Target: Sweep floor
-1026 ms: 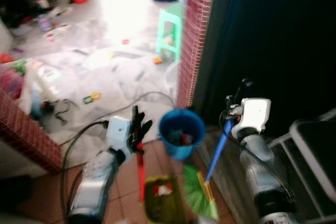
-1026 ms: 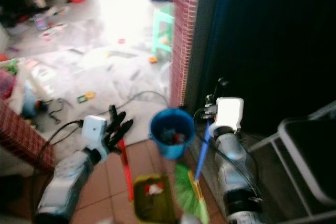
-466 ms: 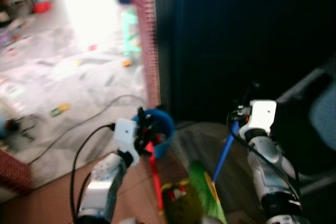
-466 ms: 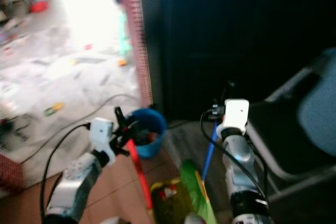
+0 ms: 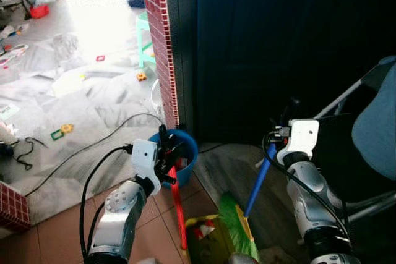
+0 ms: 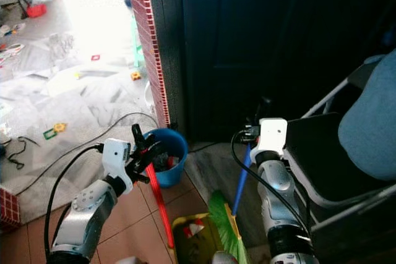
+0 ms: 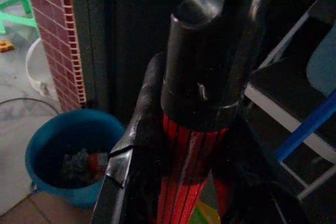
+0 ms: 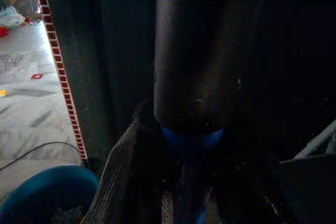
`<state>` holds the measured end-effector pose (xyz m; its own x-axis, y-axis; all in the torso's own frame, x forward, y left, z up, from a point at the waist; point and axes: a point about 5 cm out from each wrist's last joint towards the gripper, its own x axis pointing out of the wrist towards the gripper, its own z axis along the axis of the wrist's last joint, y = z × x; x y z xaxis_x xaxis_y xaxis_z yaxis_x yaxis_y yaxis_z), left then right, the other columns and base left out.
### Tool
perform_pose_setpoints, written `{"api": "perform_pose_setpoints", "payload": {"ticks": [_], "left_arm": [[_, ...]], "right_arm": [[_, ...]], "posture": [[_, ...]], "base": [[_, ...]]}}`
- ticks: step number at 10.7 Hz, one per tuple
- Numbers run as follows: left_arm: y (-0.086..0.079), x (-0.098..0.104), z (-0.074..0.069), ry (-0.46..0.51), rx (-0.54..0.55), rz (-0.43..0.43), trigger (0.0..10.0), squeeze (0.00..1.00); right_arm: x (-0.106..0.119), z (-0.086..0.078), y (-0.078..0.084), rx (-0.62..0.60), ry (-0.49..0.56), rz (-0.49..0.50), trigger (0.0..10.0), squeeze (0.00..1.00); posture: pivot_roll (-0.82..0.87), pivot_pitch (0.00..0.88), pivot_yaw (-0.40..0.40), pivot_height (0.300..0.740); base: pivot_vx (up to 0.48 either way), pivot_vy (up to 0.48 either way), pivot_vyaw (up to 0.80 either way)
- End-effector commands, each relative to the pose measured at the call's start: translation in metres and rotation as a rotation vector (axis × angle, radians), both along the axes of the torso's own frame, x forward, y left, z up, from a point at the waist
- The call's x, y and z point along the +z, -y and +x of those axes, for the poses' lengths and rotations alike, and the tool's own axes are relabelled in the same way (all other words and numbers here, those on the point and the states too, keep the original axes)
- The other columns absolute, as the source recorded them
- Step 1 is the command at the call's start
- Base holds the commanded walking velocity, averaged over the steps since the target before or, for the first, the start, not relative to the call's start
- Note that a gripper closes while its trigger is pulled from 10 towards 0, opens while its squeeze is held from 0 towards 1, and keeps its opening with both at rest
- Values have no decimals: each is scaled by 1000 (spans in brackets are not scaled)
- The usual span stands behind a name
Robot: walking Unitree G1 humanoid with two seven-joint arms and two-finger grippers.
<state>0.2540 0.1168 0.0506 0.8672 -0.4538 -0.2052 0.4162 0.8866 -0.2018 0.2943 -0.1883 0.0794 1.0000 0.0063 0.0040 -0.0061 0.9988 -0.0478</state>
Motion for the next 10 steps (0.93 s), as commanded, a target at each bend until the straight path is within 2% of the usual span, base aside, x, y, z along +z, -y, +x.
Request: {"api": "perform_pose_setpoints", "payload": {"ticks": [1,2,4,5,6,8,10], "left_arm": [[3,10,6,29,3,-49,10000,0],[-8,16,10,61,77,-49,10000,0],[-19,29,11,139,183,-71,10000,0],[-20,38,12,177,195,-70,10000,0],[-23,56,16,233,209,-91,10000,0],[-28,79,20,296,215,-140,10000,0],[-23,84,22,304,182,-169,10000,0]], "right_arm": [[3,4,-2,9,1,-11,10000,0],[3,2,0,10,0,-13,10000,0],[6,1,2,16,19,-10,10000,0],[9,1,4,15,32,-9,10000,0],[7,1,8,5,24,-16,10000,0],[2,-1,10,10,6,-24,10000,0],[2,1,6,20,6,-23,10000,0]], "posture": [[-61,0,16,740],[-47,0,9,740],[-50,0,7,740],[-50,0,6,740],[-50,0,6,740],[-39,0,-5,740],[-35,0,-5,740]], "base": [[0,0,0],[0,0,0],[0,0,0],[0,0,0],[0,0,0],[0,0,0],[0,0,0]]}}
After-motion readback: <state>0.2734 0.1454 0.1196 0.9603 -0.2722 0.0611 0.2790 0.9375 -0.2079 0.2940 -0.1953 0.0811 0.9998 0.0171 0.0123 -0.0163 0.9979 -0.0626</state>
